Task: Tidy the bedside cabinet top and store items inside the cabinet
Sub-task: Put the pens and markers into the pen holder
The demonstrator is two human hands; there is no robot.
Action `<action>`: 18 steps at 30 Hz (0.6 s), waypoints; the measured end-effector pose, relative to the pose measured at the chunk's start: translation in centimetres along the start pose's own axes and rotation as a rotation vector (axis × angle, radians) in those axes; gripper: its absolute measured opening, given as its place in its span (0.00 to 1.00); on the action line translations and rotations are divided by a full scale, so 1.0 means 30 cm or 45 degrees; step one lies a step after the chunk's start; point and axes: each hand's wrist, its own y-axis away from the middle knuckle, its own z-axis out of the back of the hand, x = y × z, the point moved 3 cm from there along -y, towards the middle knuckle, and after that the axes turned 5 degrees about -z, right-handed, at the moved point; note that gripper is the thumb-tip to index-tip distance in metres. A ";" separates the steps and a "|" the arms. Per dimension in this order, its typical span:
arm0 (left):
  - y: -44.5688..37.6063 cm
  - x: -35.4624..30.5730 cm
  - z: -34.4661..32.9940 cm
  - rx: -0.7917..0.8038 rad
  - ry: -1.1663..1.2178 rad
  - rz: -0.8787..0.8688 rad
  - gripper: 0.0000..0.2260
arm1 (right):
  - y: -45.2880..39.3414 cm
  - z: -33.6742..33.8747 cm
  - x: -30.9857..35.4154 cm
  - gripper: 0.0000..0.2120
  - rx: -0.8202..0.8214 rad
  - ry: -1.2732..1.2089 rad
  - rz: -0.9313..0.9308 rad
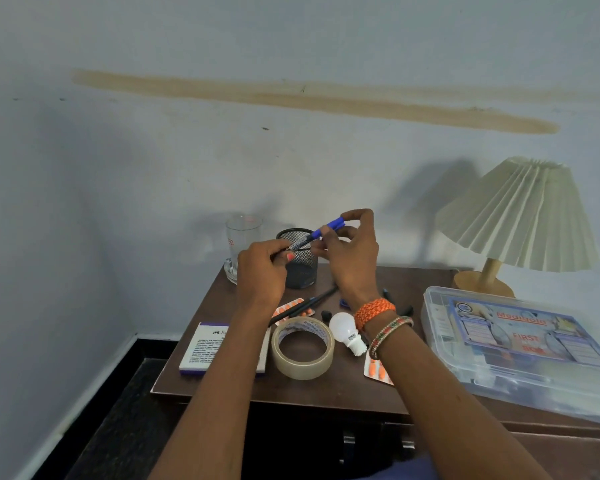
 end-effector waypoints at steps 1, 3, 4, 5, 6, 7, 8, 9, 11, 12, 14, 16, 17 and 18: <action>-0.007 0.008 -0.004 0.016 0.012 0.025 0.12 | -0.012 0.000 0.007 0.12 -0.030 0.026 0.044; -0.016 0.019 -0.005 0.001 0.013 0.068 0.15 | -0.041 -0.004 0.038 0.10 -0.105 0.114 0.216; -0.020 0.023 -0.001 -0.032 0.006 0.102 0.17 | -0.061 -0.005 0.059 0.10 -0.150 0.168 0.314; -0.024 0.030 0.006 -0.072 -0.004 0.137 0.17 | -0.085 -0.007 0.079 0.09 -0.189 0.220 0.403; -0.028 0.037 0.015 -0.113 -0.020 0.158 0.18 | -0.111 -0.010 0.098 0.08 -0.211 0.268 0.474; -0.034 0.045 0.024 -0.147 -0.035 0.166 0.17 | -0.139 -0.015 0.111 0.07 -0.214 0.321 0.523; -0.039 0.049 0.034 -0.172 -0.044 0.166 0.17 | -0.165 -0.024 0.118 0.06 -0.202 0.378 0.550; -0.044 0.054 0.042 -0.187 -0.045 0.166 0.16 | -0.191 -0.036 0.115 0.06 -0.185 0.430 0.556; -0.048 0.062 0.055 -0.184 -0.058 0.166 0.16 | -0.232 -0.066 0.088 0.05 -0.146 0.483 0.514; -0.048 0.068 0.058 -0.171 -0.085 0.164 0.16 | -0.248 -0.082 0.067 0.05 -0.127 0.496 0.475; -0.045 0.087 0.056 -0.128 -0.196 0.149 0.16 | -0.276 -0.114 0.016 0.05 -0.087 0.541 0.400; -0.042 0.110 0.046 -0.057 -0.356 0.100 0.16 | -0.306 -0.144 -0.039 0.04 -0.033 0.632 0.316; -0.043 0.120 0.041 -0.024 -0.415 0.078 0.16 | -0.322 -0.160 -0.062 0.04 0.007 0.701 0.268; -0.044 0.127 0.037 -0.001 -0.447 0.067 0.16 | -0.337 -0.175 -0.082 0.04 0.055 0.783 0.228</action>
